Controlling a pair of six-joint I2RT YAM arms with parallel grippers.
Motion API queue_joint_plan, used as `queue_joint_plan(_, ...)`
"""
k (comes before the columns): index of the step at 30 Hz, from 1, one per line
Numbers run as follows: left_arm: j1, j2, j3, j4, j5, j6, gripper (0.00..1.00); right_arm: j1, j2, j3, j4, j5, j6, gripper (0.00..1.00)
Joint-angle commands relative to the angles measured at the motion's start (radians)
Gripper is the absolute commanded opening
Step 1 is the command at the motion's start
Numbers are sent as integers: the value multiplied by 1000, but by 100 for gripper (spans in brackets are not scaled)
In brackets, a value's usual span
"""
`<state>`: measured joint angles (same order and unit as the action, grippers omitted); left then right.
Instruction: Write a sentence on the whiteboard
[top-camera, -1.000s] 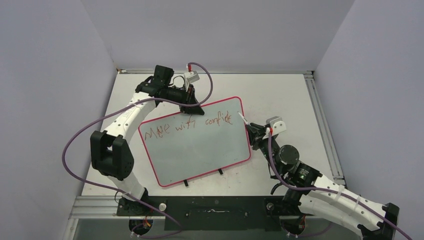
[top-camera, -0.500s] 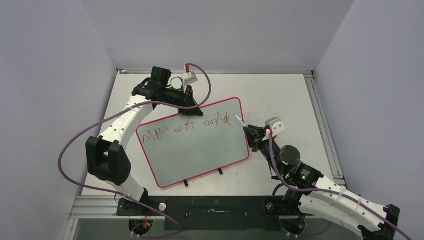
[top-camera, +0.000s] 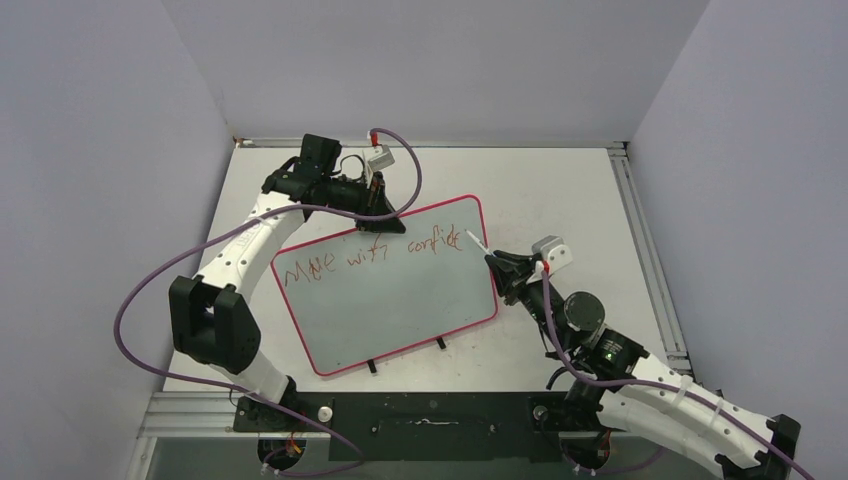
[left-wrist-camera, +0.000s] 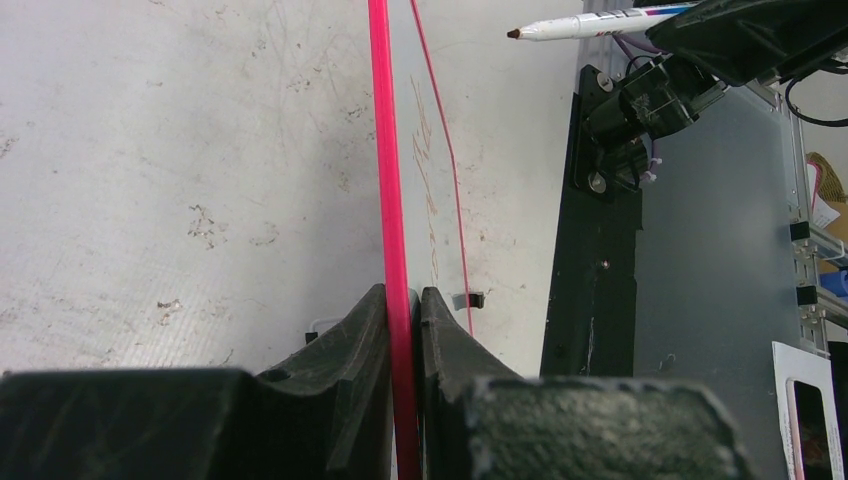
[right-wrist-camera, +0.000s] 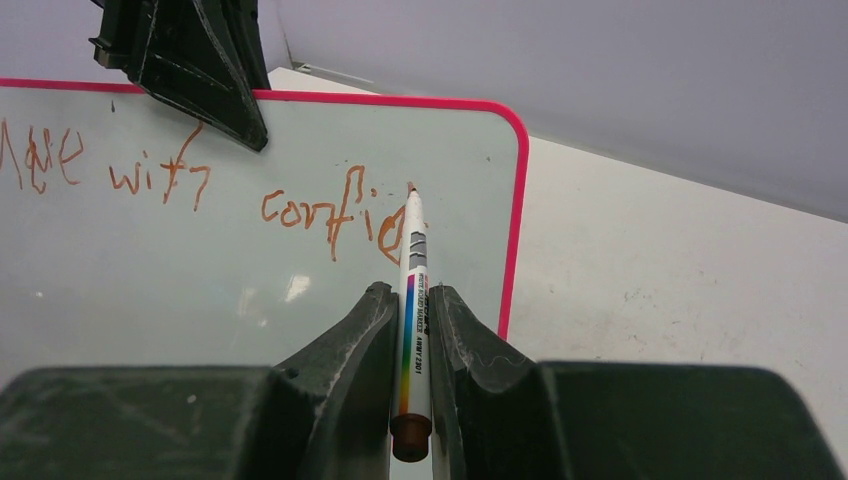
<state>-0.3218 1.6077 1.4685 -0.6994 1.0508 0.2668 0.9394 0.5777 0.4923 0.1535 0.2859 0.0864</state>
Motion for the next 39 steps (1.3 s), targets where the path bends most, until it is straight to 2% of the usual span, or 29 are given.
queue_joint_plan(1,-11,-35,-23,-11,19,75,0,-39,2,-11,82,-65,-11,5)
queue_joint_plan(10,-12,-41,-25,-11,10,78,0,-190,17,-29,133,-260,36,5)
queue_joint_plan(19,-12,-26,-23,-15,8,80,0,-210,74,-7,147,-320,18,5)
queue_joint_plan(24,-11,-28,-25,-15,5,83,0,-210,106,-4,133,-258,16,5)
queue_joint_plan(39,-11,-26,-25,-14,8,84,0,-210,121,-14,98,-231,28,5)
